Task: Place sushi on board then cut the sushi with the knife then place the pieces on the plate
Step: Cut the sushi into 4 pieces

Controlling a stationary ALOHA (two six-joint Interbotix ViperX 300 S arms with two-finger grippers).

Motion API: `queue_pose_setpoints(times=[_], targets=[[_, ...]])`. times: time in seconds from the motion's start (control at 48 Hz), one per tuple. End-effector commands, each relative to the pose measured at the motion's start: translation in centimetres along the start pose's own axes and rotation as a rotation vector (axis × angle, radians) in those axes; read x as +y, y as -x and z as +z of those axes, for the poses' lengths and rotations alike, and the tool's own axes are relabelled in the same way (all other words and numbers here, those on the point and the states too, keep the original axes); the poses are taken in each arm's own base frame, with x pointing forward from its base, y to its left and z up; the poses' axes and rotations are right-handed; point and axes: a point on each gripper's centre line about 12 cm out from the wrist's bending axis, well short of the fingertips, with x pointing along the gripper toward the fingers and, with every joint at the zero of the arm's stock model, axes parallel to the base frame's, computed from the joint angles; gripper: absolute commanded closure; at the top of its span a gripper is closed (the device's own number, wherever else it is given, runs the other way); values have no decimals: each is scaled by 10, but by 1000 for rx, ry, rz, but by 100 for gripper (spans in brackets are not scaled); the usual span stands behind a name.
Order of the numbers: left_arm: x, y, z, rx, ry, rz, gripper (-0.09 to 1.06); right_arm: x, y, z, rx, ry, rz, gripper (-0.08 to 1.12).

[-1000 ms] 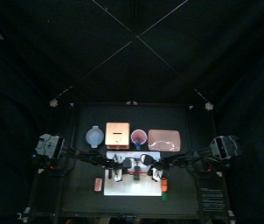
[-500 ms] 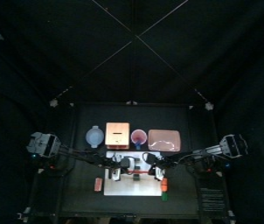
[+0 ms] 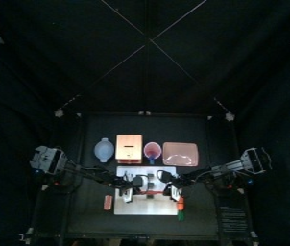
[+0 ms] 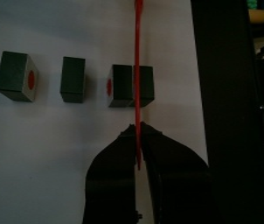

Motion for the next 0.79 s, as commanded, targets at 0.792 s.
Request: queue_pose_setpoints(times=[0.792], targets=[[-1,-16,-14,55,-6,5,59,-4,-13,-11,56,-14,-20,66]])
